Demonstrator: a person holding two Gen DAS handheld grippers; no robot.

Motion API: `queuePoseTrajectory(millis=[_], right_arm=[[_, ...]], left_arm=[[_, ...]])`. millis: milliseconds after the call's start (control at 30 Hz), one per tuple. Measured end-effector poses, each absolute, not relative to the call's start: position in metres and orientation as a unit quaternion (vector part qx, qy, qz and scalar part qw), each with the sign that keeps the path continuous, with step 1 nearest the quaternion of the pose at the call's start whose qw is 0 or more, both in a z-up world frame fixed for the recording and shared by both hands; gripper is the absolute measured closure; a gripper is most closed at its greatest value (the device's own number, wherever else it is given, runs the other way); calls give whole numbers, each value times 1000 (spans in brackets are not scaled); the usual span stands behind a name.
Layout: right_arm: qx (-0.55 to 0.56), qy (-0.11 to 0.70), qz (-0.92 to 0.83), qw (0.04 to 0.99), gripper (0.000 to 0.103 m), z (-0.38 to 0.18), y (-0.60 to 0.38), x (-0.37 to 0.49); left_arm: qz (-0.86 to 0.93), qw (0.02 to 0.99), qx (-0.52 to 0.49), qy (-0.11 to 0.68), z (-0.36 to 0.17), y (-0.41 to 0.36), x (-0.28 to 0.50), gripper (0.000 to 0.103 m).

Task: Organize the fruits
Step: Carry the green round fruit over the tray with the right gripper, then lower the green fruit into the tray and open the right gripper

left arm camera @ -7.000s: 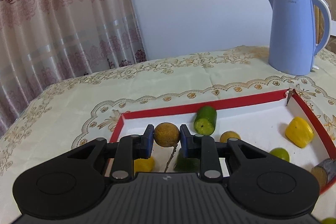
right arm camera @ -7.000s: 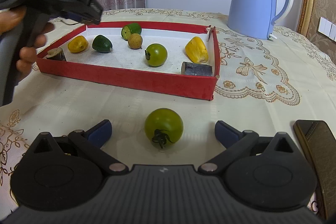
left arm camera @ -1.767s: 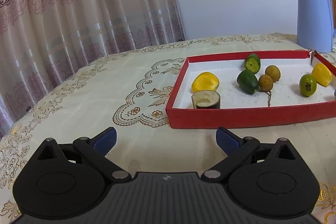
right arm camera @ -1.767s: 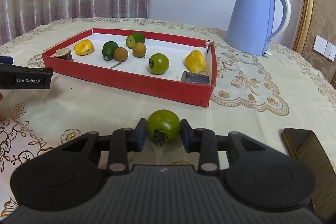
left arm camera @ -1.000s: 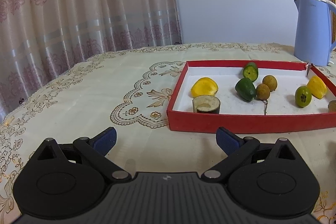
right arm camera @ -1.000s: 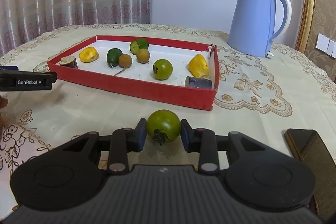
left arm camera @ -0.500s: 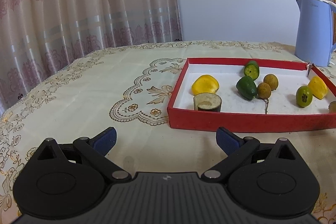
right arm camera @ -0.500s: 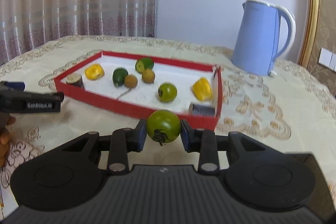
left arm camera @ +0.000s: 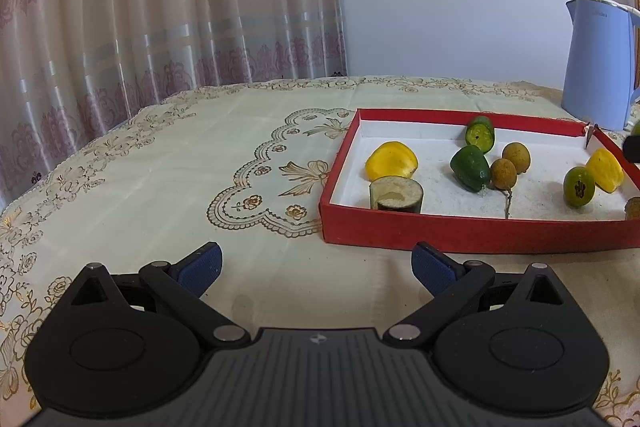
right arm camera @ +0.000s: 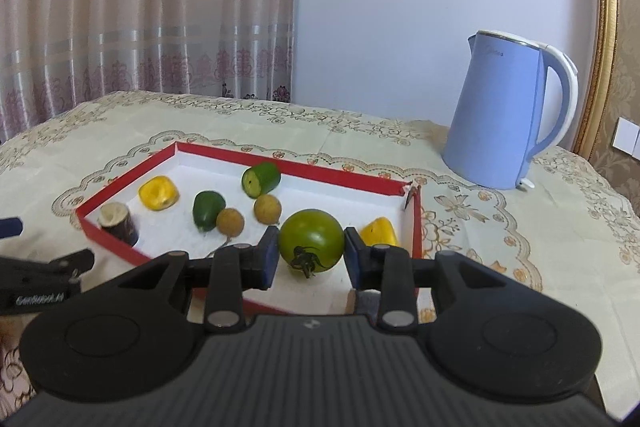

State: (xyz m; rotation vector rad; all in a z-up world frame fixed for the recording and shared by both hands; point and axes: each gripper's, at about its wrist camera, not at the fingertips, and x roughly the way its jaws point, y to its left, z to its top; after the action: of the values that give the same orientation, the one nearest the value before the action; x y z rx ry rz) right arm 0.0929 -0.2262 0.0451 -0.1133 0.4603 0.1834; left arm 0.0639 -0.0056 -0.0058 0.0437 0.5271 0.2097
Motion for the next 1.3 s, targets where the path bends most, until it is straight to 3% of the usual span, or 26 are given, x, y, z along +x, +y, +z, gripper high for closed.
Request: queuePoseTrajectory(millis=[900, 967, 1067, 1200, 1267, 1300], right_arm=[[-32, 319, 47, 946, 70, 17, -217, 214], [-33, 320, 43, 946, 51, 14, -217, 215], [-33, 312, 48, 948, 42, 16, -218, 210], [-26, 291, 59, 955, 39, 28, -223, 191], [-23, 271, 75, 959, 16, 33, -227, 167], [-24, 256, 87, 962, 10, 35, -229, 152]], left_arm=[[104, 960, 10, 261, -6, -5, 66, 1], [104, 959, 11, 262, -6, -4, 66, 1], [104, 959, 10, 262, -6, -4, 66, 1], [104, 959, 9, 262, -7, -5, 66, 1], [104, 959, 7, 263, -6, -3, 66, 1], [104, 959, 6, 263, -6, -4, 66, 1]])
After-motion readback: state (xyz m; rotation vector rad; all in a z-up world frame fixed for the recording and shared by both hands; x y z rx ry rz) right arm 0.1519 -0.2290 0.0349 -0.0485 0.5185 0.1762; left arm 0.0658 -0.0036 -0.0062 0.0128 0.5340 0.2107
